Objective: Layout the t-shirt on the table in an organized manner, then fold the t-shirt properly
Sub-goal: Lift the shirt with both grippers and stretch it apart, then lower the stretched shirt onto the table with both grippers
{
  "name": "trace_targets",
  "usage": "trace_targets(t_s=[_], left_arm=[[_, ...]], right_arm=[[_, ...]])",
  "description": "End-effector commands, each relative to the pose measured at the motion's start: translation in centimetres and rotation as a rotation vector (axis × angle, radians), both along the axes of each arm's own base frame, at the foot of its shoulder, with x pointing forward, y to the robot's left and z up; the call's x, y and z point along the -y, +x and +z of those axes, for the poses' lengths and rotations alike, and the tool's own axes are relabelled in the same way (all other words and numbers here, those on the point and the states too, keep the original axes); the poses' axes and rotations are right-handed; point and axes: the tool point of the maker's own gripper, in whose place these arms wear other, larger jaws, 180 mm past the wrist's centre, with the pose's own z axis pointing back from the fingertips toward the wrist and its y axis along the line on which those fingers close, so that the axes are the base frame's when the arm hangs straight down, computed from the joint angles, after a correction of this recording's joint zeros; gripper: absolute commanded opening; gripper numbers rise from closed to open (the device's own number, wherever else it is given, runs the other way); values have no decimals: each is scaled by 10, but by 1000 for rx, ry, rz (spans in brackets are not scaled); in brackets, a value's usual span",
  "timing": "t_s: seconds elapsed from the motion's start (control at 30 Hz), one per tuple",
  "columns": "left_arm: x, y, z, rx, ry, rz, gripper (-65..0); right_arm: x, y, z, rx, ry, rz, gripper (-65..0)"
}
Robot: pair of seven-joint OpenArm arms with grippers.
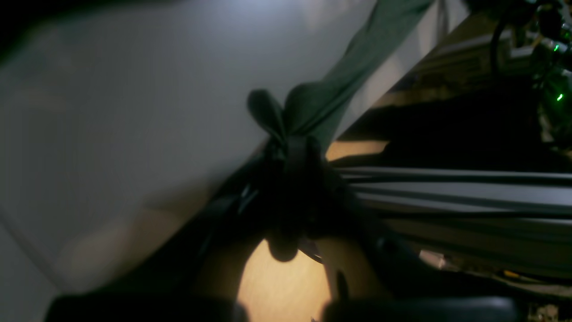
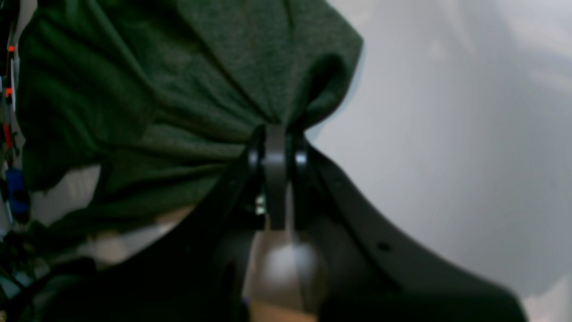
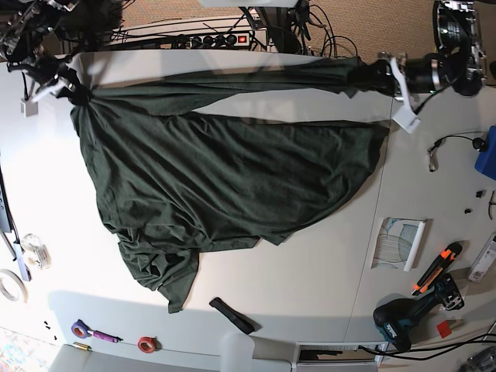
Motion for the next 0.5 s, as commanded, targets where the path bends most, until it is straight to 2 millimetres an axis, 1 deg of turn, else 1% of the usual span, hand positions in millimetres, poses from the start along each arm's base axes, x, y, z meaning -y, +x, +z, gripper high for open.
trace_targets(t_s=[0.0, 0.1, 0.2, 0.33, 0.47], left_arm=[[-7, 2, 9, 21, -8, 11, -650], [-10, -2, 16, 42, -50, 34, -650], [-16, -19, 13, 21, -24, 19, -650], [-21, -39, 13, -11, 12, -19, -650], [-16, -50, 20, -5, 23, -54, -650]], right_arm=[[11, -3, 7, -8, -35, 8, -650], [14, -11, 12, 7, -29, 15, -650], [18, -17, 21, 46, -17, 10, -650], [28, -28, 34, 86, -15, -20, -650], [41, -38, 50, 137, -19, -60, -650]])
